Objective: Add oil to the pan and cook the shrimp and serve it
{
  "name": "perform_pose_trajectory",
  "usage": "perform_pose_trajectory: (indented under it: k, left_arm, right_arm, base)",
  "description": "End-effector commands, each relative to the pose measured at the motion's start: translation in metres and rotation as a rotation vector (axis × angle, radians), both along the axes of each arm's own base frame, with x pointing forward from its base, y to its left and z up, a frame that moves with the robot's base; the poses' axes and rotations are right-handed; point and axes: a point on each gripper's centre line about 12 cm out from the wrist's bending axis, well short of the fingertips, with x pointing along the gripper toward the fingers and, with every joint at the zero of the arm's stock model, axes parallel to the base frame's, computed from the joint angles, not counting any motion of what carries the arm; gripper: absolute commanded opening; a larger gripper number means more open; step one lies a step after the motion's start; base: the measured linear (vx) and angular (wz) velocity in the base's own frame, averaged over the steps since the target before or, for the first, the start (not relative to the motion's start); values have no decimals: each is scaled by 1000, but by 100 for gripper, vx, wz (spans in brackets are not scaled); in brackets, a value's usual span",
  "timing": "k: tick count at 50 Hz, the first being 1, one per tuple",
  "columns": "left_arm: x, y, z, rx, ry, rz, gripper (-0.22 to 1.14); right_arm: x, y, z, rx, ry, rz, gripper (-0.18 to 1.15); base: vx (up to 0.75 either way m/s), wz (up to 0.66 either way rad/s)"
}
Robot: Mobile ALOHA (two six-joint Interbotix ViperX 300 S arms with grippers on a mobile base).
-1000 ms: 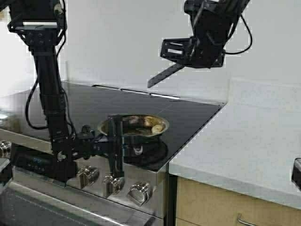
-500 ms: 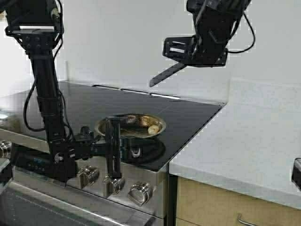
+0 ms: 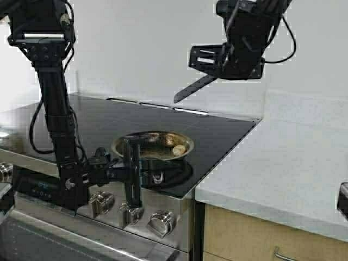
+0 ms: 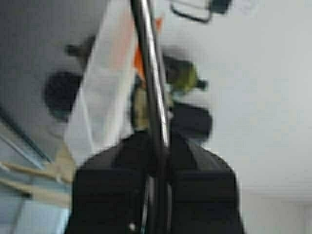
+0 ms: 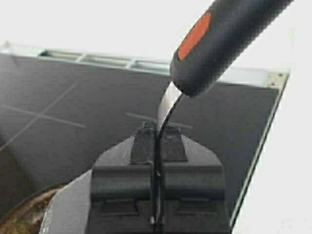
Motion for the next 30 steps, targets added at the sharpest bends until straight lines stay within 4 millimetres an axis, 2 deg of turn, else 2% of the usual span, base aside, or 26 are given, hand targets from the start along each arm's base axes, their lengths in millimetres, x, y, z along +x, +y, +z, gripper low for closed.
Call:
perform_pose_trajectory:
  k: [1,3,9,21,26,30]
  left_arm:
    - [6,-3,10,5,-28,0,101]
    - [6,-2,10,12,-30,0,108]
    - [5,-2,11,25,-44,3,102]
    - [4,0,15,40,-52,9,102]
    - [2,7,20,50,-56,22,102]
    - [-1,22,24,69,-61,49,102]
  right_arm:
    - [2,2,26,36,-61,-1,8]
    - [2,1,26,36,-61,-3,8]
    - [2,2,27,37,-64,-2,8]
    - [2,1,27,36,-64,-2,8]
    - [1,1,26,37,-63,-2,8]
    - [1,1,26,34,-62,-3,8]
  base:
    - [0,0]
    - [0,0]
    - [0,0]
    - [0,0]
    - [0,0]
    - [0,0]
